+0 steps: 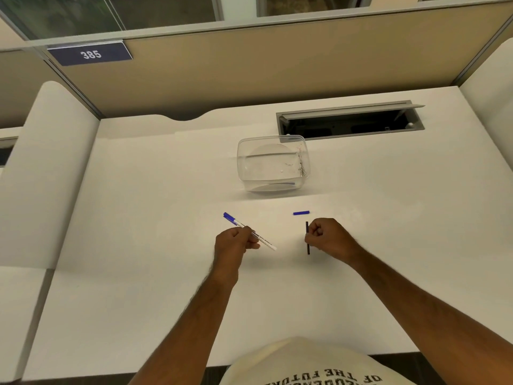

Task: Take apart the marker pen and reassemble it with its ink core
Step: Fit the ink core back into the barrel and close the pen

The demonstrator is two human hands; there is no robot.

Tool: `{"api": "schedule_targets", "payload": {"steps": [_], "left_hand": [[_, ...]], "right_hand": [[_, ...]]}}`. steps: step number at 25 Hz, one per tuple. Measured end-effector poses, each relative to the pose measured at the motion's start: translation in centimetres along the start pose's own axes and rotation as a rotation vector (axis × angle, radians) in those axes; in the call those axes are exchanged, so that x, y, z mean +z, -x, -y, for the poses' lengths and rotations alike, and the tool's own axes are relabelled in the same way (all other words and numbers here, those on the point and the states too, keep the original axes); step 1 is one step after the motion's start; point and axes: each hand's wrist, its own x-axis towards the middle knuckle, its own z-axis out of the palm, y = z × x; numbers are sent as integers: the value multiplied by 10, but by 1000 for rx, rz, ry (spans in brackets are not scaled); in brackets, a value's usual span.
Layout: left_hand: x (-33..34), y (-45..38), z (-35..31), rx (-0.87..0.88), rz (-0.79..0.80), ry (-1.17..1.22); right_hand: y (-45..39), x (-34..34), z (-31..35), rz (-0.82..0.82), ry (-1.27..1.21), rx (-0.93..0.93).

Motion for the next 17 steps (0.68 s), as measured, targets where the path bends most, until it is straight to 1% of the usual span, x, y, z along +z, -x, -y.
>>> {"api": "schedule_targets", "payload": {"steps": [2,4,6,8,11,13,17], "left_hand": [[-3,6,1,-14,29,87],[-3,12,2,-35,62,205],[-1,18,1,-67,87,356],[3,24,-1,-112,102,505],[8,29,-6,-142,112,667],[8,30,-11,-129,126,715],[10,32,-21,-123,148,732]], "right_hand": [[12,0,11,20,-264,-6],[24,0,25,5,-509,3],[33,4,40,-24,-669,-14],[39,8,52,-45,-780,-49],[45,12,65,-64,-868,-84],[46,13,72,-65,-918,-92],[46,12,80,-62,-1028,-61]]}}
